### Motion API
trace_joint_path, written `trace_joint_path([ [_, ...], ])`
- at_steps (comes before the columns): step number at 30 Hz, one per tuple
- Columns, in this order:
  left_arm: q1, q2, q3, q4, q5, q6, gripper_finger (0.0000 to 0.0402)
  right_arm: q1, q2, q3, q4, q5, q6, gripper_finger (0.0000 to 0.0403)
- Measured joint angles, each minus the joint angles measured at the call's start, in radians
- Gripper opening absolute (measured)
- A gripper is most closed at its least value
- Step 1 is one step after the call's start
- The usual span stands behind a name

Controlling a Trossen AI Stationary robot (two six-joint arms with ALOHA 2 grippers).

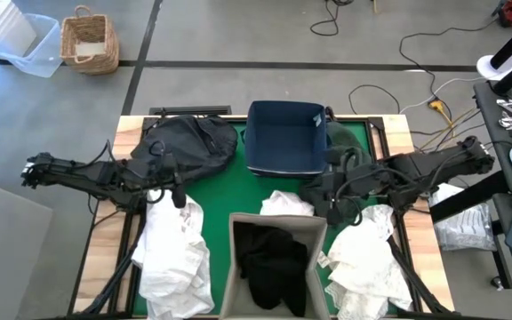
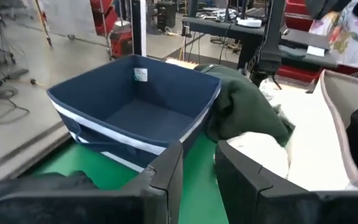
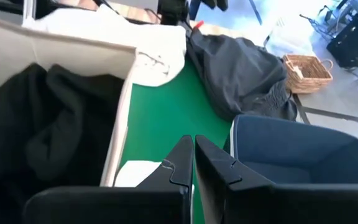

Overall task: Sort clothes
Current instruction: Put the white shirt into the blue laundry bin

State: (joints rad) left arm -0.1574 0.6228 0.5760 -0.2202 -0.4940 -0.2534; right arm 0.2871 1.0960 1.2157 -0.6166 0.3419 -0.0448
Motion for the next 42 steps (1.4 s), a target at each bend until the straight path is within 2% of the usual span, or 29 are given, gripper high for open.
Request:
trace_joint_path([
  [6, -0.002, 0.006, 0.065, -0.028, 0.199, -0.095, 0.0077, 0.0, -0.016, -0.019, -0.025, -0.001, -0.041, 0.0011],
  [14, -0.046, 0.093, 0.211, -0.147, 0.2, -0.132, 0.0077, 0.0, -0.108, -0.084, -0.03, 0.0, -0.042, 0.0013],
  [20, -0.111, 0.188, 0.307, -0.337, 0.199, -0.215, 0.0077, 0.0, -0.168, -0.161, -0.029, 0.0, 0.007, 0.0013],
  [24, -0.155, 0.244, 0.388, -0.604, 0.199, -0.37, 0.0077, 0.0, -0.183, -0.199, -0.016, 0.0, -0.011, 0.0013],
  [30, -0.188, 0.303, 0.46, -0.961, 0.206, -0.783, 0.0077, 0.0, -0.184, -0.208, 0.026, 0.0, -0.072, 0.0013],
  [34, -0.204, 0.328, 0.453, -1.05, 0.305, -0.932, 0.0077, 0.0, -0.184, -0.208, 0.031, 0.0, -0.104, 0.0013],
  [39, -0.22, 0.375, 0.434, -1.052, 0.404, -1.034, 0.0077, 0.0, -0.184, -0.207, 0.031, -0.001, -0.103, 0.0013],
  [42, -0.229, 0.419, 0.43, -1.052, 0.518, -1.063, 0.0077, 0.0, -0.184, -0.207, 0.031, -0.001, -0.089, 0.0013],
])
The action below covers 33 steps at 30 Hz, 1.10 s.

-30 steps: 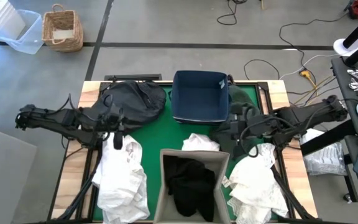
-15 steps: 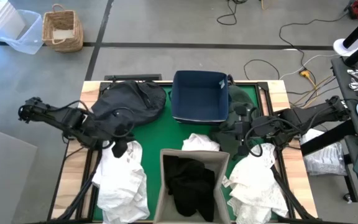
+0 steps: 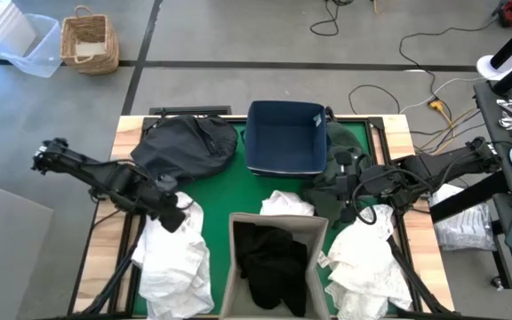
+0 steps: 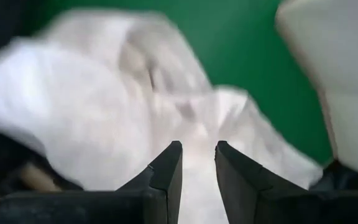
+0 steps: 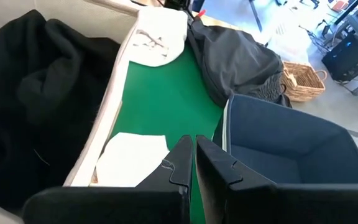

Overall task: Sort clothes
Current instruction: Put the white shirt into the blue laundry bin

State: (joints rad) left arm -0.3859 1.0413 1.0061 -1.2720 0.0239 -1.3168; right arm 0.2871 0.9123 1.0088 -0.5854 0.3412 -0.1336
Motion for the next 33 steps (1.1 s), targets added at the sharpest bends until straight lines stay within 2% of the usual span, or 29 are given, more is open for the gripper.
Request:
trace_joint_path([
  [5, -0.083, 0.082, 0.0, 0.031, 0.143, 0.008, 0.0077, 0.0, 0.0, 0.0, 0.0, 0.0, 0.003, 0.0012],
  [9, -0.203, 0.136, -0.001, 0.07, 0.168, -0.012, 0.0077, 0.0, 0.005, 0.0, 0.001, 0.0, 0.003, 0.0012],
  [16, -0.359, 0.205, -0.001, 0.026, 0.1, -0.353, 0.0077, 0.0, 0.006, 0.001, 0.054, -0.001, -0.02, 0.0013],
  [24, -0.378, 0.294, -0.001, -0.01, 0.038, -0.518, 0.0081, 0.0, 0.006, 0.001, 0.108, -0.001, -0.053, 0.0013],
  [28, -0.378, 0.328, -0.001, 0.006, 0.086, -0.537, 0.0113, 0.0, 0.006, 0.001, 0.106, -0.001, -0.054, 0.0013],
  [33, -0.379, 0.362, -0.001, -0.02, 0.096, -0.533, 0.0188, 0.0, 0.007, 0.001, 0.106, -0.001, -0.051, 0.0013],
])
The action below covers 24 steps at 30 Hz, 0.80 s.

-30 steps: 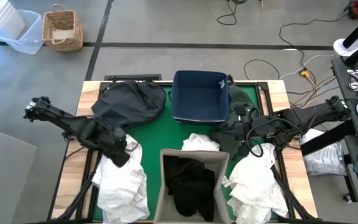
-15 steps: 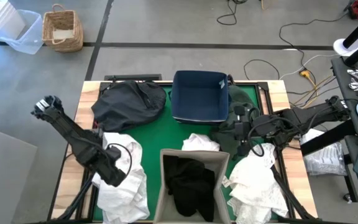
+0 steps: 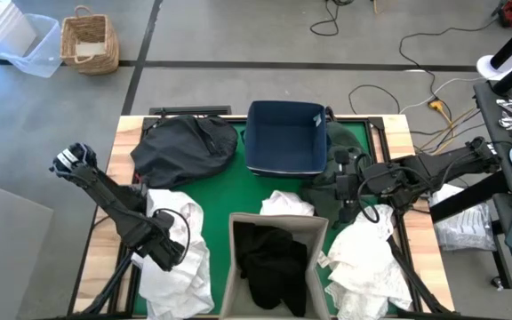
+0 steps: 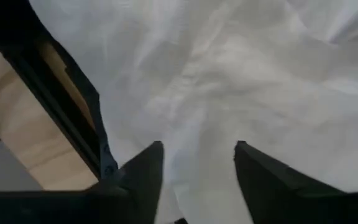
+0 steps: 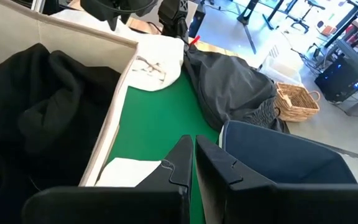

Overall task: Sort clothes
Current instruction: Put the white shirt into the blue laundry bin

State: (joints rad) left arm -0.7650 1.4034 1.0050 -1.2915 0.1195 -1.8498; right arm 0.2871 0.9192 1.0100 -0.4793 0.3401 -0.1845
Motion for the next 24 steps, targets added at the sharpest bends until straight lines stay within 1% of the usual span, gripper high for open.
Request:
trace_joint_path([
  [3, 0.0, 0.022, -0.002, -0.01, -0.04, 0.018, 0.0233, 0.0, 0.0, 0.0, 0.0, 0.0, 0.0, 0.0013],
  [5, 0.0, 0.035, -0.003, -0.008, -0.076, 0.033, 0.0254, 0.0, 0.0, 0.0, 0.0, 0.0, 0.0, 0.0013],
  [7, 0.001, 0.047, -0.003, 0.005, -0.094, 0.051, 0.0264, 0.0, 0.0, 0.0, 0.0, 0.0, 0.0, 0.0013],
  [9, 0.001, 0.058, -0.004, 0.008, -0.103, 0.056, 0.0264, 0.0, 0.0, 0.0, 0.0, 0.0, 0.0, 0.0013],
  [12, 0.001, 0.07, -0.014, 0.007, -0.103, 0.054, 0.0251, 0.0, 0.0, 0.0, 0.0, 0.0, 0.0, 0.0013],
  [17, 0.0, 0.09, -0.028, 0.009, -0.105, 0.054, 0.0213, 0.0, 0.0, 0.0, -0.001, -0.001, 0.001, 0.0013],
  [20, 0.0, 0.098, -0.033, 0.012, -0.121, 0.054, 0.0183, 0.0, 0.0, 0.0, -0.001, -0.004, 0.001, 0.0013],
  [24, 0.0, 0.11, -0.043, 0.013, -0.134, 0.054, 0.0133, 0.0, 0.0, 0.0, -0.002, -0.004, 0.001, 0.0013],
])
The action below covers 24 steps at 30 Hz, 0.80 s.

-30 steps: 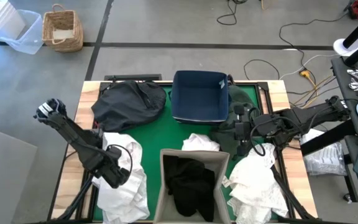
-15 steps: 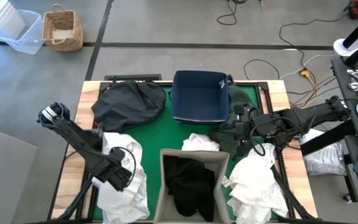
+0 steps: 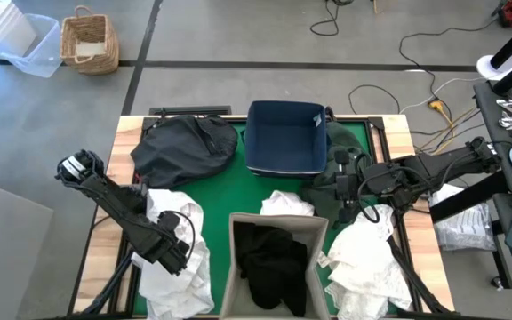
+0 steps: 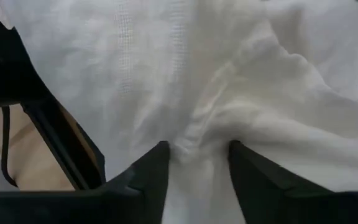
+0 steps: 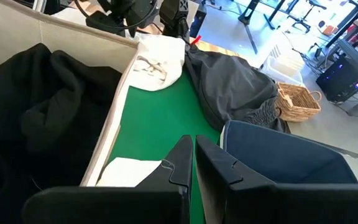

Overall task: Sort clothes
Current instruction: Put the white shirt into the blue laundry bin

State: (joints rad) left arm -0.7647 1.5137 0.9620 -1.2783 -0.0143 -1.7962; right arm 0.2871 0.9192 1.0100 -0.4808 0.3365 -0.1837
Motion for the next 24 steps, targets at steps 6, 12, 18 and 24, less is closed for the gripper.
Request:
trace_joint_path([
  [6, -0.002, 0.004, -0.042, 0.066, 0.003, 0.031, 0.0035, 0.0, 0.0, 0.0, -0.001, 0.0, 0.0, 0.0013],
  [12, -0.003, 0.002, -0.053, 0.088, 0.001, 0.066, 0.0003, 0.0, 0.0, 0.0, -0.002, 0.0, 0.0, 0.0013],
  [18, -0.01, 0.002, 0.042, 0.0, -0.05, 0.104, 0.0, 0.0, 0.0, 0.0, -0.003, 0.0, -0.001, 0.0013],
  [24, -0.028, -0.002, 0.179, -0.08, -0.195, 0.158, 0.0, 0.0, 0.0, 0.0, -0.003, 0.0, -0.01, 0.0013],
])
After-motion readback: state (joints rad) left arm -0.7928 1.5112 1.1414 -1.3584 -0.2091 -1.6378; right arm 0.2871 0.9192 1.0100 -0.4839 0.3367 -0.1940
